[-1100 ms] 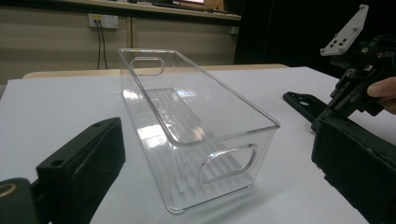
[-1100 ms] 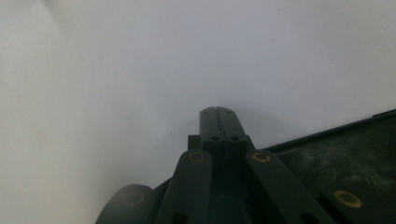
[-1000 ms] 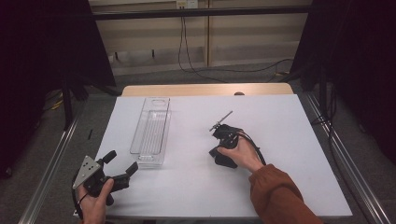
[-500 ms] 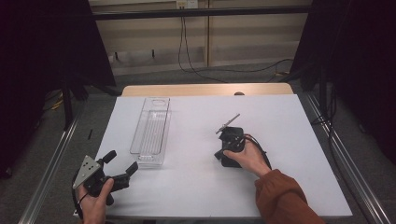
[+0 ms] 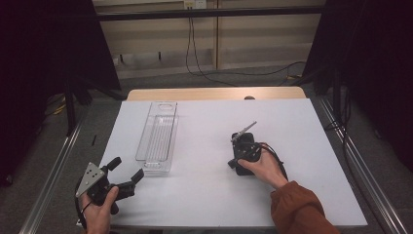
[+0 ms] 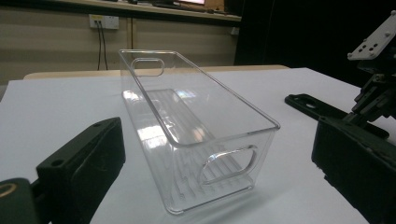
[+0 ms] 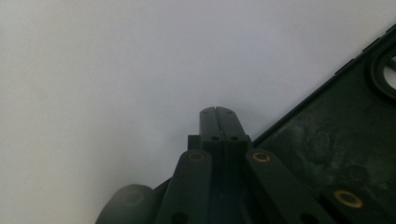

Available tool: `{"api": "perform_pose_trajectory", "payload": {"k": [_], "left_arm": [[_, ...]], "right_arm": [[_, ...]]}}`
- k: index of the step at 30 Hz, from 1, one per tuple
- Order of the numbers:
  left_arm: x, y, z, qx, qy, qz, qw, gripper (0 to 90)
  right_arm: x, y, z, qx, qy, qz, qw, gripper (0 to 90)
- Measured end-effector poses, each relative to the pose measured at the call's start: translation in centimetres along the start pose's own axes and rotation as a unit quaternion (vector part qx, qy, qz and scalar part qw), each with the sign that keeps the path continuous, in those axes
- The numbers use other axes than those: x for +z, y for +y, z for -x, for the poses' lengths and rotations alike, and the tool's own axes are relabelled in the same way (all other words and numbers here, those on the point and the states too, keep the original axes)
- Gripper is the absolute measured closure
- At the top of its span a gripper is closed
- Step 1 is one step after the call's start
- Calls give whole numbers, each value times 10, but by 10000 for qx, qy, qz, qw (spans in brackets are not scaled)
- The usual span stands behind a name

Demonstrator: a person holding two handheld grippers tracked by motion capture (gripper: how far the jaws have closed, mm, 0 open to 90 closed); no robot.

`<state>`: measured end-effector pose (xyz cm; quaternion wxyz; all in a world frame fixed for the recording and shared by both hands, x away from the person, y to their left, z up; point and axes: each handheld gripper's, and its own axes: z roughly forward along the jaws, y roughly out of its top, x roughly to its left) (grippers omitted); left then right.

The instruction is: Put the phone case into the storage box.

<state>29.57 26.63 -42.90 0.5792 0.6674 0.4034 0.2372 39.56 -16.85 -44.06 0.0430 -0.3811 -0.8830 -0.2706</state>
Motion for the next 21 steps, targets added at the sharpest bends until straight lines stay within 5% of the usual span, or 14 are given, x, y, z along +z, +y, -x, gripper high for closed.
{"api": "perform_pose_trajectory", "payload": {"k": [21], "left_arm": [[0,0,0,16,4,-13,10000,28]], "right_arm": [[-8,-17,3,125,-92,238,9996,900]]}}
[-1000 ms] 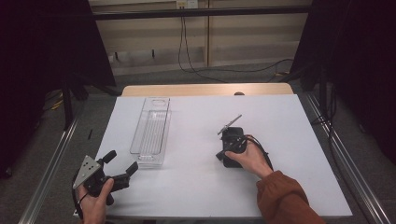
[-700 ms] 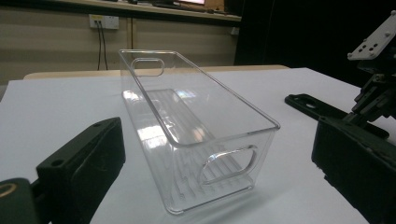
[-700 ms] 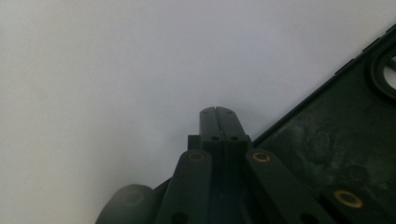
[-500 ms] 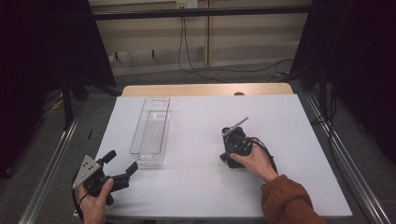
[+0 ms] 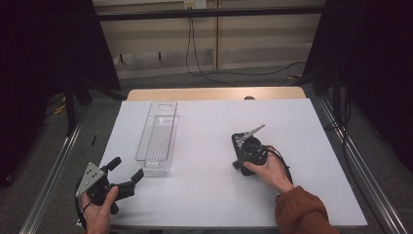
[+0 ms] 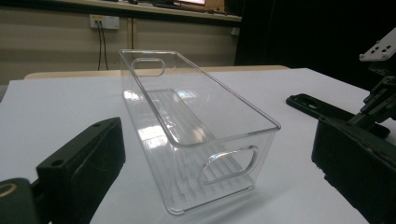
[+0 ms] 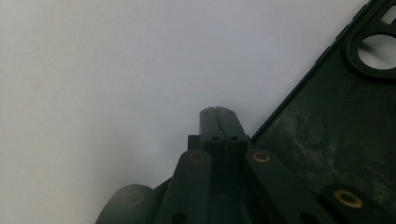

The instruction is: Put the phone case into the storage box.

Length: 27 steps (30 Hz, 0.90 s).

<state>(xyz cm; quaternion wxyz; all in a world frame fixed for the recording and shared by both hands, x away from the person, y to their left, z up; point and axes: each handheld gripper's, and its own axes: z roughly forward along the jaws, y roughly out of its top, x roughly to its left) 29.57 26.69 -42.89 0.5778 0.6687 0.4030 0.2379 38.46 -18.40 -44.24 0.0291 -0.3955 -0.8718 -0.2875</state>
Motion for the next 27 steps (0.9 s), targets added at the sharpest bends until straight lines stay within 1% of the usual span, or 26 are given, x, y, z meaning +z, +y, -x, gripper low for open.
{"api": "perform_pose_trajectory", "payload": {"k": [4,8,13,17,21,23,25,27], "left_arm": [[0,0,1,-21,-14,28,10000,28],[0,0,1,-1,-26,22,10000,28],[0,0,1,-16,-13,29,10000,28],[0,0,1,-22,-17,28,10000,28],[0,0,1,-15,-12,24,10000,28],[0,0,1,-19,-7,16,10000,28],[0,0,0,-20,-8,16,10000,28],[0,0,1,-11,-12,8,10000,28]], "right_arm": [[-1,-1,0,-15,-42,1,10000,900],[-3,-5,1,-4,-78,41,10000,900],[-6,-8,2,54,-126,65,9999,900],[-7,-10,3,36,-186,78,9998,900],[-9,-12,3,98,-225,96,9997,900],[-11,-15,4,93,-254,105,9996,900],[-12,-18,4,94,-272,156,9995,900],[-12,-21,5,121,-258,263,9992,900]]}}
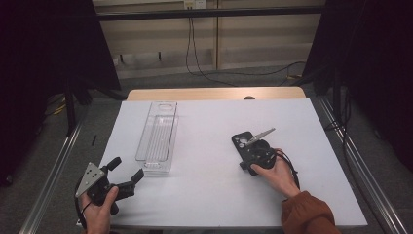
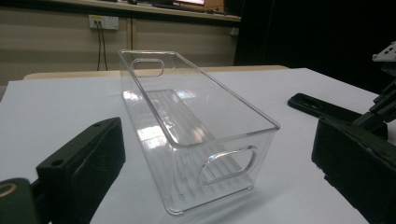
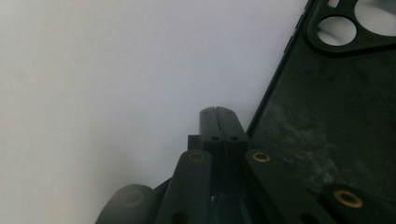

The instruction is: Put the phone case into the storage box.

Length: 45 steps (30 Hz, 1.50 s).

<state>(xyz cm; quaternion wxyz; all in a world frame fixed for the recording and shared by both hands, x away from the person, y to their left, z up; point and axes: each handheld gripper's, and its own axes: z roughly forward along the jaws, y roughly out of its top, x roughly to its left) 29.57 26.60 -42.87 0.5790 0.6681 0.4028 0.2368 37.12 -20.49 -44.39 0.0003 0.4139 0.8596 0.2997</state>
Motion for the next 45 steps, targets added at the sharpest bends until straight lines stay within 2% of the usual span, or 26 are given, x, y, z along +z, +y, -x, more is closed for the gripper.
{"api": "perform_pose_trajectory", "payload": {"k": [9,15,20,23,25,27,32,35,38,43,45], "left_arm": [[0,0,0,-20,-26,-2,10000,28],[0,0,1,-23,-20,6,10000,28],[0,0,0,-8,-20,5,10000,28],[0,0,0,-13,-19,7,10000,28],[0,0,0,-10,-21,8,10000,28],[0,0,0,-14,-23,2,10000,28],[0,1,0,-27,-11,27,10000,28],[0,1,-1,-22,-9,23,10000,28],[0,1,-1,-24,-10,14,10000,28],[0,1,-1,-18,-13,20,10000,28],[1,1,-1,-29,-18,21,10000,28]], "right_arm": [[0,-5,-2,-68,-70,223,9997,900],[-11,-5,-4,-99,101,725,9973,900],[-24,-7,-8,-203,120,1172,9928,780],[-28,-7,-10,-246,114,1377,9901,650],[-30,-7,-12,-274,22,1487,9885,539],[-31,-7,-15,-370,7,1553,9872,475],[-34,-6,-17,-377,-230,1816,9824,162],[-39,-8,-16,-379,-254,1823,9822,43],[-45,-11,-13,-260,-387,1855,9815,53],[-54,-15,-3,6,-648,1951,9786,66],[-56,-16,2,59,-726,1873,9796,72]]}}
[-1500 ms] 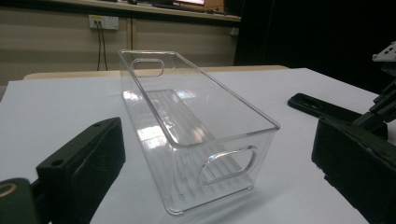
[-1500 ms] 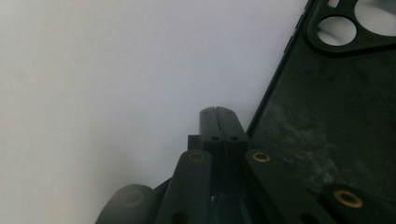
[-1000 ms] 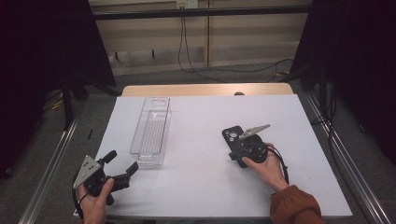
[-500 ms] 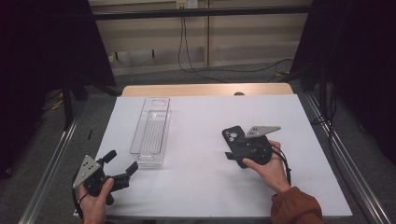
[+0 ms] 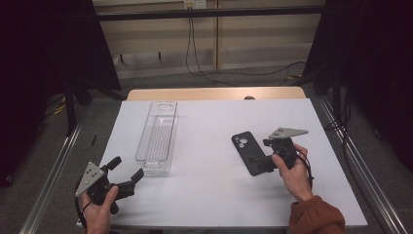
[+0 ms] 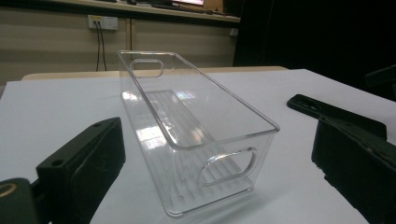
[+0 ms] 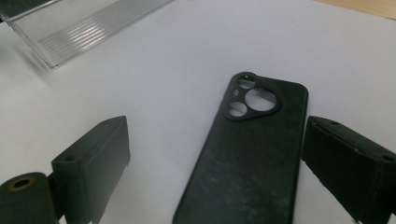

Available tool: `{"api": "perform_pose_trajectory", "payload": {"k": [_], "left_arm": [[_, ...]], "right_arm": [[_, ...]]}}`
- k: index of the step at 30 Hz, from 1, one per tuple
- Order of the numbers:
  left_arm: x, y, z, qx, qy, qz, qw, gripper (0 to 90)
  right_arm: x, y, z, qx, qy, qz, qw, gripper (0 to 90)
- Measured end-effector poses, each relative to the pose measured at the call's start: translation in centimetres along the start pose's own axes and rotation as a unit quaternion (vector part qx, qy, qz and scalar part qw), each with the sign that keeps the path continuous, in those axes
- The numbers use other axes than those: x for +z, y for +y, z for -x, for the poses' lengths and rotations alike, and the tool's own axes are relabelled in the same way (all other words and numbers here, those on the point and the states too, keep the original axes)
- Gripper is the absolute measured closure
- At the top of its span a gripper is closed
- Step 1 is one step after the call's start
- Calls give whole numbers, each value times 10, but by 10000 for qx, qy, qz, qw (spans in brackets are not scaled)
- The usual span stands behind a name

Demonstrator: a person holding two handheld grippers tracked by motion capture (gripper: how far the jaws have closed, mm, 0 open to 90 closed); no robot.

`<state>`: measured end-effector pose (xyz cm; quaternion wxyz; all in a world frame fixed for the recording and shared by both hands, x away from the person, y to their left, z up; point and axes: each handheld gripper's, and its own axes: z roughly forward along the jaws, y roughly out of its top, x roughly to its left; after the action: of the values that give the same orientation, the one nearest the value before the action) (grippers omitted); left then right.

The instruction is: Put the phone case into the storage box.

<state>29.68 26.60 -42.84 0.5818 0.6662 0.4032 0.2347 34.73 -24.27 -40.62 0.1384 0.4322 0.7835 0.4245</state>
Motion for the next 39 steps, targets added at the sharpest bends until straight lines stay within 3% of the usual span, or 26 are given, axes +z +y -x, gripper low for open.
{"api": "perform_pose_trajectory", "payload": {"k": [4,6,11,13,18,25,27,34,39], "left_arm": [[0,0,0,28,-14,-15,10000,28],[0,0,0,21,-11,-18,10000,28],[0,0,0,20,-13,-16,10000,28],[0,0,0,18,-13,-14,10000,28],[0,0,0,-13,-1,-2,10000,28],[1,0,0,-6,-2,-6,10000,28],[1,0,0,-10,-1,-4,10000,28],[1,0,-1,-17,-15,0,10000,28],[1,0,-1,-3,-12,-17,10000,28]], "right_arm": [[-2,0,12,40,-96,-86,9999,72],[-2,2,17,59,-257,-164,9995,75],[2,8,26,130,-295,-344,9989,66],[6,10,30,175,-203,-428,9987,61],[15,13,34,292,-323,-581,9974,47],[29,20,35,256,-101,-1029,9943,35],[31,22,36,183,-18,-1039,9944,32],[43,30,37,272,36,-1468,9888,38],[53,32,39,300,14,-1837,9825,46]]}}
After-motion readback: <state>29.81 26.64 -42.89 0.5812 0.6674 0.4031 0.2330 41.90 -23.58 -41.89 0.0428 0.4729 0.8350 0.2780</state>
